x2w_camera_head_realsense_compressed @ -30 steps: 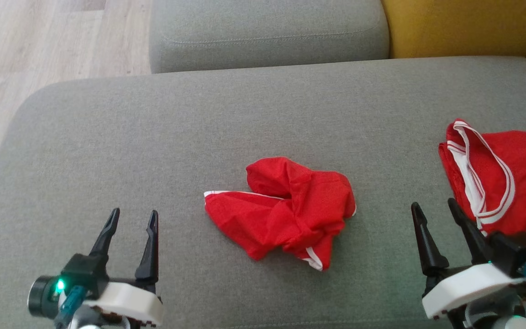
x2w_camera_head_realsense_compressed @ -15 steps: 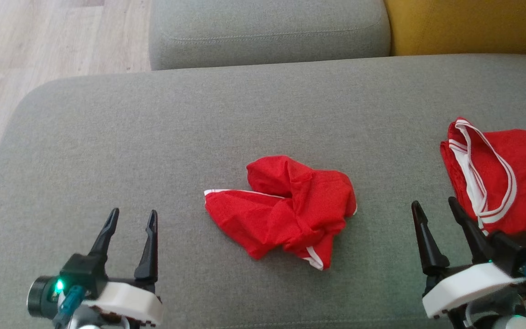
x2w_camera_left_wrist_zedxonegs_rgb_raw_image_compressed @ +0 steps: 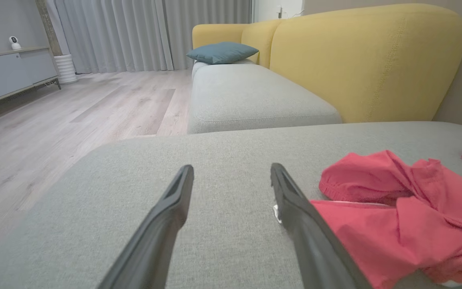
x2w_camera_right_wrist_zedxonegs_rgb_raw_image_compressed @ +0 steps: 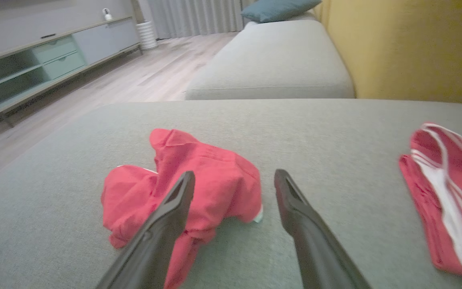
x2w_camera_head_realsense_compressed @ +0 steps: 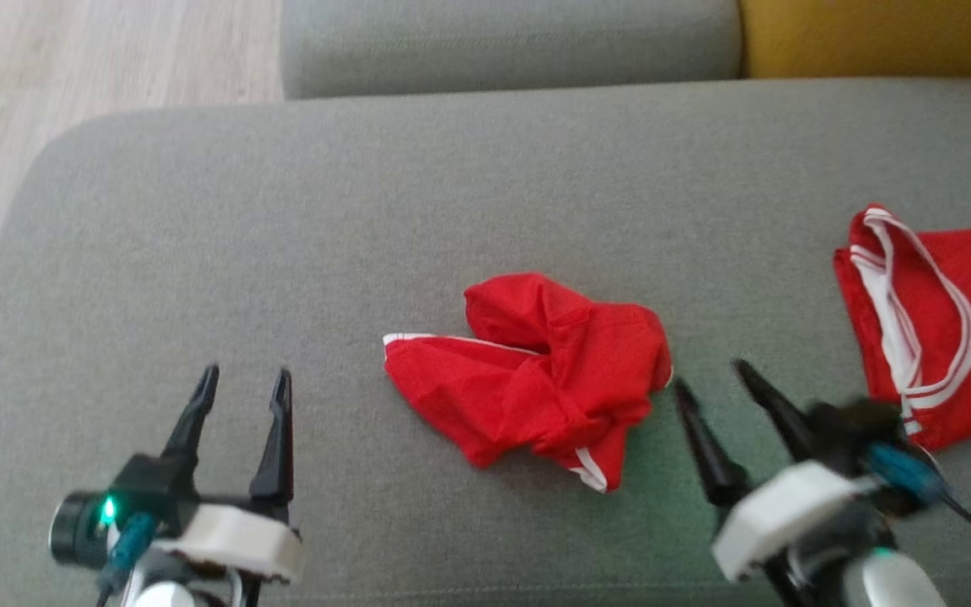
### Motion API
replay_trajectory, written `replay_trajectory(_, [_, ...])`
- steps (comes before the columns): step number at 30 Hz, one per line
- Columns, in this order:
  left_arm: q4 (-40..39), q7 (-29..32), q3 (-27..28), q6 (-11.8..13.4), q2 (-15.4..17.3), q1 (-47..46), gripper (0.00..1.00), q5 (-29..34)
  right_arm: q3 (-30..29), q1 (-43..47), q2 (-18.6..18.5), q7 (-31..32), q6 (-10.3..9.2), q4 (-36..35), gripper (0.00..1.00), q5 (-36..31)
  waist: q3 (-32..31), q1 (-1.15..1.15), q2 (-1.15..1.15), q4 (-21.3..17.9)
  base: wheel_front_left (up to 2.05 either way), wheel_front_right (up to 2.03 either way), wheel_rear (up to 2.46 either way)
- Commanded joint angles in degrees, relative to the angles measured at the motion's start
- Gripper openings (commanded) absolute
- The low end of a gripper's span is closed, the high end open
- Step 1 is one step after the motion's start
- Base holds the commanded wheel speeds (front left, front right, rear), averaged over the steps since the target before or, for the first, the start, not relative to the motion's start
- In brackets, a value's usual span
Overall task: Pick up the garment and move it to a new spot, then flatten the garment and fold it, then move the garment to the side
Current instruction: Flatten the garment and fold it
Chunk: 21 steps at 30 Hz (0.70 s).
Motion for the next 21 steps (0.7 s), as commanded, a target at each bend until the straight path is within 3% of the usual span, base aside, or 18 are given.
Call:
replay_trajectory(1, [-2.05,-0.79,1.69,0.19,0.99,-5.04,1.00,0.31,3.69,-5.86,-1.47,1.70,0.20,-0.52,1.00,0.98,1.55,0.00,0.00,0.93,0.00,0.00,0.00])
replay_trajectory(9, [-1.29,-1.62,1.16,-0.38,-0.01,-8.25,1.00,0.37,12.34,-15.91,-3.73,7.48,0.20,5.54,1.00,1.85,4.88,0.00,0.00,3.26,0.00,0.00,0.00])
replay_trajectory(18, [0.62,-2.39,1.00,-1.07,-0.99,-10.03,1.00,0.27,15.72,-22.76,-5.52,13.98,0.20,11.68,1.00,1.88,6.55,0.00,0.00,5.37,0.00,0.00,0.00])
replay_trajectory(20, [1.01,-2.48,1.10,-1.22,-1.16,-10.24,1.00,0.24,15.64,-23.27,-5.45,14.76,0.20,12.87,0.00,2.13,6.71,0.00,0.00,5.68,0.00,0.00,0.00])
replay_trajectory(21, [1.18,-2.52,1.13,-1.28,-1.26,-10.34,1.00,0.23,15.42,-23.47,-5.29,14.40,0.20,13.02,0.00,2.34,6.76,0.00,0.00,5.82,0.00,0.00,0.00])
